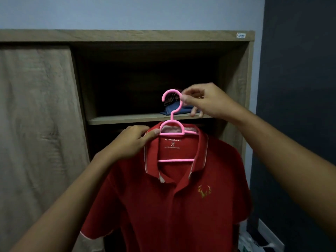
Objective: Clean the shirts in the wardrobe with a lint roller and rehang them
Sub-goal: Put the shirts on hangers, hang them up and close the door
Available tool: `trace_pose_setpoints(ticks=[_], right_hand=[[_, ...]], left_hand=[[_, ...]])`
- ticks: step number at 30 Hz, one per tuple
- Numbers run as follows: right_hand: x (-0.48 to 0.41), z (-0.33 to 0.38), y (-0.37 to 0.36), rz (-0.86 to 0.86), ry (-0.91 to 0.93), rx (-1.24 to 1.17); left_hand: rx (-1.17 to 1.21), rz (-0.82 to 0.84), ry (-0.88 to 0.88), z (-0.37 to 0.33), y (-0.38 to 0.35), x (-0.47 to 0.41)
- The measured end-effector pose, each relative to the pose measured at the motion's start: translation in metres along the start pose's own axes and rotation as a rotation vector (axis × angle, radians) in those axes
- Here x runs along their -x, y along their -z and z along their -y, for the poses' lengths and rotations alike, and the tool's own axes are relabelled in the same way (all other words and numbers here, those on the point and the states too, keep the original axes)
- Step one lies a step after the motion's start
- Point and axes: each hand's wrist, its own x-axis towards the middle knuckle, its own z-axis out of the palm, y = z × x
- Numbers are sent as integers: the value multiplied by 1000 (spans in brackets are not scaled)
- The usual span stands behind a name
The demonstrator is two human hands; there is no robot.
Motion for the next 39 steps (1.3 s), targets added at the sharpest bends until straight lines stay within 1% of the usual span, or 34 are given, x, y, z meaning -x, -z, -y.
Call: trace_pose_setpoints(ticks=[1, 3, 4, 5, 6, 7, 10, 13, 16, 20, 24, 26, 28, 32, 34, 37, 39], right_hand=[[4, -11, 5, 84, -32, 112], [18, -32, 15, 364, -181, 271], [26, -40, 18, 502, -252, 278], [33, -47, 18, 596, -285, 259], [37, -52, 17, 644, -292, 232], [40, -55, 16, 657, -287, 199], [43, -57, 13, 647, -263, 122], [43, -56, 19, 658, -316, 62], [44, -59, 25, 720, -409, 78], [47, -64, 26, 770, -494, 234], [57, -75, 28, 750, -635, 447], [62, -85, 28, 718, -671, 561], [66, -96, 29, 662, -697, 622], [74, -119, 32, 536, -764, 640], [75, -133, 29, 467, -795, 609], [72, -155, 17, 421, -783, 611], [68, -169, 5, 381, -771, 605]], left_hand=[[26, -3, 3, 4, 0, 1], [68, -7, 4, 10, -2, 2], [81, -2, 10, 12, -3, 2], [97, 13, 20, 13, -5, 2], [117, 33, 35, 16, -8, 1], [138, 68, 59, 18, -11, 0], [176, 177, 141, 25, -18, -2], [117, 153, 156, 26, -24, -5], [140, 156, 180, 31, -35, -10], [111, 160, 147, 47, -53, -14], [57, 120, 175, 52, -88, -24], [57, 98, 223, 56, -111, -33], [77, 70, 269, 58, -133, -44], [85, 42, 327, 51, -172, -65], [80, 35, 363, 47, -191, -78], [132, 7, 426, 44, -215, -99], [108, 18, 444, 48, -227, -114]])
